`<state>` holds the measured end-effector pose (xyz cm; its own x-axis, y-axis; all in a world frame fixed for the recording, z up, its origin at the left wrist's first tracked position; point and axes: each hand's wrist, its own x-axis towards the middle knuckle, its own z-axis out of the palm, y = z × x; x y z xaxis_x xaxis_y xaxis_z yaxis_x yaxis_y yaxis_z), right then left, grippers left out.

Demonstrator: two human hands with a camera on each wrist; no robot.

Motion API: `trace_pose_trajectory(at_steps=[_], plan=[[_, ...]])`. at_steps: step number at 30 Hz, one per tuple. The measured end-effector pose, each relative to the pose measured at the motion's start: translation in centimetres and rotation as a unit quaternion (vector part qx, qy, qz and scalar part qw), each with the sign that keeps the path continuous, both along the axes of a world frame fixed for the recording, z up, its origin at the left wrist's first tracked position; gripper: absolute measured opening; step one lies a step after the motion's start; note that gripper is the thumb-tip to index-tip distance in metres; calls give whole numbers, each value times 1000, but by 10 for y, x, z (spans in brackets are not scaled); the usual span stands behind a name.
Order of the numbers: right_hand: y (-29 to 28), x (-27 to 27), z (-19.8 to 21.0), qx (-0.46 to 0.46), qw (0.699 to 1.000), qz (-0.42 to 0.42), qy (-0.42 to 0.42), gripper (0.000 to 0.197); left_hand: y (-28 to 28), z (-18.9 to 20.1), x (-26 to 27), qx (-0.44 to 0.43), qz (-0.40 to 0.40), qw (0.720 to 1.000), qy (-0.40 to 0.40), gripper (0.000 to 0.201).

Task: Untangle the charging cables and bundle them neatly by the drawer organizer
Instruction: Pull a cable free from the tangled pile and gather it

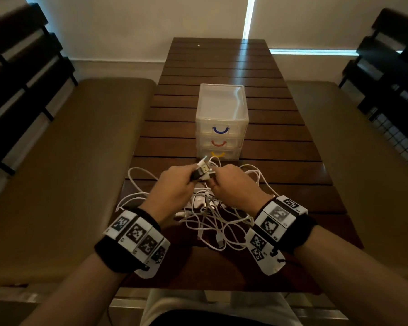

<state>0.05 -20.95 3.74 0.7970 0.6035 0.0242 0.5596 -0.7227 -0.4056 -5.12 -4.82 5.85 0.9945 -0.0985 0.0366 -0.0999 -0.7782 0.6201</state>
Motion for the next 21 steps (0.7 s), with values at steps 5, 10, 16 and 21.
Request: trace_pose_trajectory(at_steps=[5,10,16,21], plan=[[-6,1,-3,-32,999,26,-3,26,-6,-2,5,33,-2,999,28,23],[-16,3,-7,27,998,40,31,37,6,2,2,-10,27,999,19,32],[-24,13,-1,59,998,28,23,32,25,6,8,-132,142,977,-82,29],[-30,24,2,59,998,8,-12,38,32,10,8,-210,200,951,-107,29]])
